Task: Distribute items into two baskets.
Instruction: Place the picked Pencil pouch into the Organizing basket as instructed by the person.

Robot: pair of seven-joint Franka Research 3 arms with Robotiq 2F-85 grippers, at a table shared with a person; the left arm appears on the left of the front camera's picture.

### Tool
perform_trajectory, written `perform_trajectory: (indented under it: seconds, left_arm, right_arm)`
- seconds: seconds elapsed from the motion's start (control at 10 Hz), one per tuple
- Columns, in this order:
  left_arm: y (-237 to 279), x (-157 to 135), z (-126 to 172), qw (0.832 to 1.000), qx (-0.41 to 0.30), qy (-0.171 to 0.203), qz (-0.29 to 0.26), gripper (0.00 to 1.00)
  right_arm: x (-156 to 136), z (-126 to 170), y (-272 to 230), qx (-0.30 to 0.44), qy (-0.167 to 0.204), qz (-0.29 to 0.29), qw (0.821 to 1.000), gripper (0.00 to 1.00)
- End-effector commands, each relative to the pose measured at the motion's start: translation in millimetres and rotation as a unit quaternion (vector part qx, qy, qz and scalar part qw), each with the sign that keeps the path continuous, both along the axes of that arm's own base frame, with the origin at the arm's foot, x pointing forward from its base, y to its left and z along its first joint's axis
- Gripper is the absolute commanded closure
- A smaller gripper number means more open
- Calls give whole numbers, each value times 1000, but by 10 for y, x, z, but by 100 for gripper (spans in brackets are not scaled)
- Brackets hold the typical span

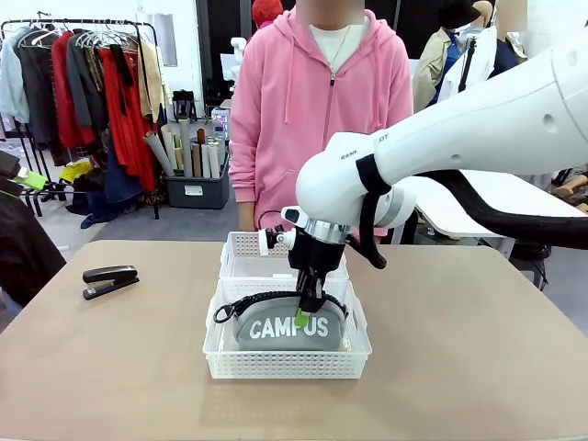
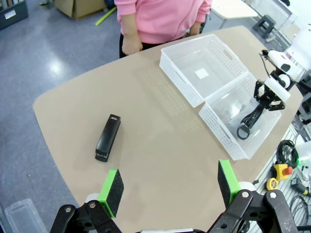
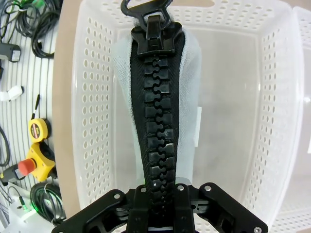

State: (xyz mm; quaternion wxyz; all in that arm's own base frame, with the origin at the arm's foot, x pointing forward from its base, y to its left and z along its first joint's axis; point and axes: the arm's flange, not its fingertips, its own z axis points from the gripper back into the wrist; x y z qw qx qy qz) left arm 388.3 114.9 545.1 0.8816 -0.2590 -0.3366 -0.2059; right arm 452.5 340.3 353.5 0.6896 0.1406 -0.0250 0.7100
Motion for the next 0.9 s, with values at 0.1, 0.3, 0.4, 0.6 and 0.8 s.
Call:
perform_trajectory:
  seconds: [0.1, 0.3, 0.4, 0.6, 0.8]
  left_arm:
    - [9, 2, 2, 1000, -6, -7, -5, 0]
    - [9, 2, 2, 1000, -6, -7, -5, 0]
    - [9, 2, 2, 1000, -6, -7, -5, 0]
    - [9, 2, 2, 1000, -6, -7, -5, 0]
    - [9, 2, 2, 1000, -6, -7, -5, 0]
  right_arm:
    - [72, 9, 75, 2, -4, 9, 1000, 100]
    - [75, 18, 54, 6, 4, 11, 1000, 79]
    - [71, 15, 58, 7, 1, 11, 1000, 59]
    - [71, 25, 42, 8, -1, 12, 1000, 20]
    - [45, 144, -40, 13, -18, 2, 1000, 0]
